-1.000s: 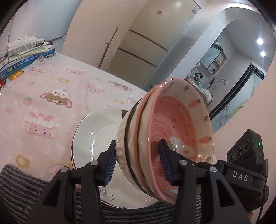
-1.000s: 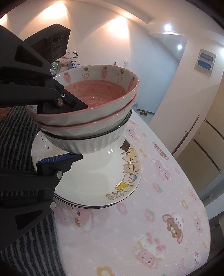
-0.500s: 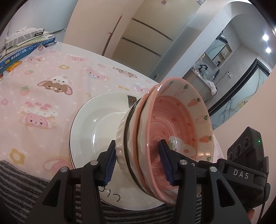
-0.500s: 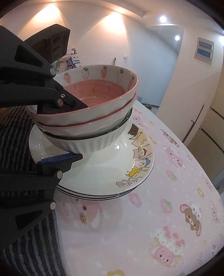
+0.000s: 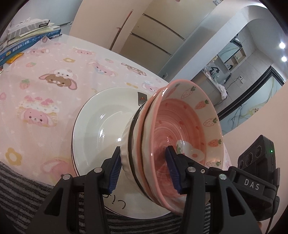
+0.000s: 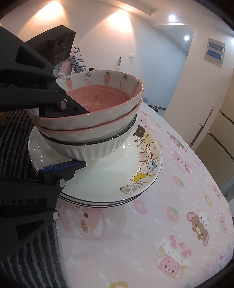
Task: Organize plates and bowls
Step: 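Lower the bowl stack onto the cartoon plate with both grippers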
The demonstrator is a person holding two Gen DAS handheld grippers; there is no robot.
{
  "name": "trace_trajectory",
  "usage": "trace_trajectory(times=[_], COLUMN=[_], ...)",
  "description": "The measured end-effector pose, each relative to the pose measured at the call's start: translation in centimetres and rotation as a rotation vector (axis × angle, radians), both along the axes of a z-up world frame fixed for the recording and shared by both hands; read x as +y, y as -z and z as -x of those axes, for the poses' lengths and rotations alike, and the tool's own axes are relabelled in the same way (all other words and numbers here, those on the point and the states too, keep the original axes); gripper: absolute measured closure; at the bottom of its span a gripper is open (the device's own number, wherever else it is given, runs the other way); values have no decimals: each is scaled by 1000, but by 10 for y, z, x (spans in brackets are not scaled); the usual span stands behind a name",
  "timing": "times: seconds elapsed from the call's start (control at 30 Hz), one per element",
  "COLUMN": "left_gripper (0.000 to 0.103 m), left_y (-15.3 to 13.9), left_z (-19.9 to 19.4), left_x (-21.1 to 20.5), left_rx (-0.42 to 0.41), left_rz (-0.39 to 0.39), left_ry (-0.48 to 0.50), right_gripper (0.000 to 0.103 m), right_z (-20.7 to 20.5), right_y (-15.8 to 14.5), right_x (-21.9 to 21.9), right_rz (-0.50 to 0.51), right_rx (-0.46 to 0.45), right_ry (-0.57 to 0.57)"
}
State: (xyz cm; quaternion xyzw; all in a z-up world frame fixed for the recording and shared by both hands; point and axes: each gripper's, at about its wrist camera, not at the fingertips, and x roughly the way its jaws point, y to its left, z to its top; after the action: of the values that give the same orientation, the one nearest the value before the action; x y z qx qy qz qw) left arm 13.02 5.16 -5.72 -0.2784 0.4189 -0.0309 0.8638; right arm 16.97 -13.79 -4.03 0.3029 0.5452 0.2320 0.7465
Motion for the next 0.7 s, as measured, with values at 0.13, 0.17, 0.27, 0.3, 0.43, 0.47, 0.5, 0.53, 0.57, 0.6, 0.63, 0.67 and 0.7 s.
trace_trajectory(times=[0.13,0.17,0.27,0.3,0.43,0.47,0.5,0.53,0.57,0.6,0.63,0.67,0.7], left_gripper=[57,57,57,57,60,60,60,59,59,59,58,59,60], left_y=[-1,-2,-2,-2,-9,-12,-15,-18,-18,-16,-14,-13,-13], left_z=[1,2,2,2,4,6,7,8,9,7,6,5,5], left_x=[-2,-2,-2,-2,-6,-7,-8,-7,-6,-4,-2,1,3], left_rx=[-3,-4,-4,-4,-29,-44,-60,-74,-77,-70,-62,-56,-56], left_rz=[-16,-17,-22,-21,-78,-104,-125,-131,-120,-108,-89,-71,-65], left_ry=[-3,-3,-2,-1,-14,-21,-27,-28,-27,-26,-24,-25,-30], right_gripper=[65,65,65,64,59,58,57,57,57,57,57,57,57], right_z=[-1,-2,-1,0,3,5,7,8,8,7,6,5,4], right_y=[0,0,-1,0,-7,-12,-18,-22,-24,-25,-25,-24,-23], right_x=[3,2,4,5,11,12,13,12,12,10,8,6,4], right_rz=[3,3,9,11,50,81,115,126,126,115,106,102,92], right_rx=[1,1,-4,-6,-60,-94,-130,-158,-168,-172,-166,-158,-151], right_ry=[0,1,3,2,5,13,23,32,35,37,42,50,58])
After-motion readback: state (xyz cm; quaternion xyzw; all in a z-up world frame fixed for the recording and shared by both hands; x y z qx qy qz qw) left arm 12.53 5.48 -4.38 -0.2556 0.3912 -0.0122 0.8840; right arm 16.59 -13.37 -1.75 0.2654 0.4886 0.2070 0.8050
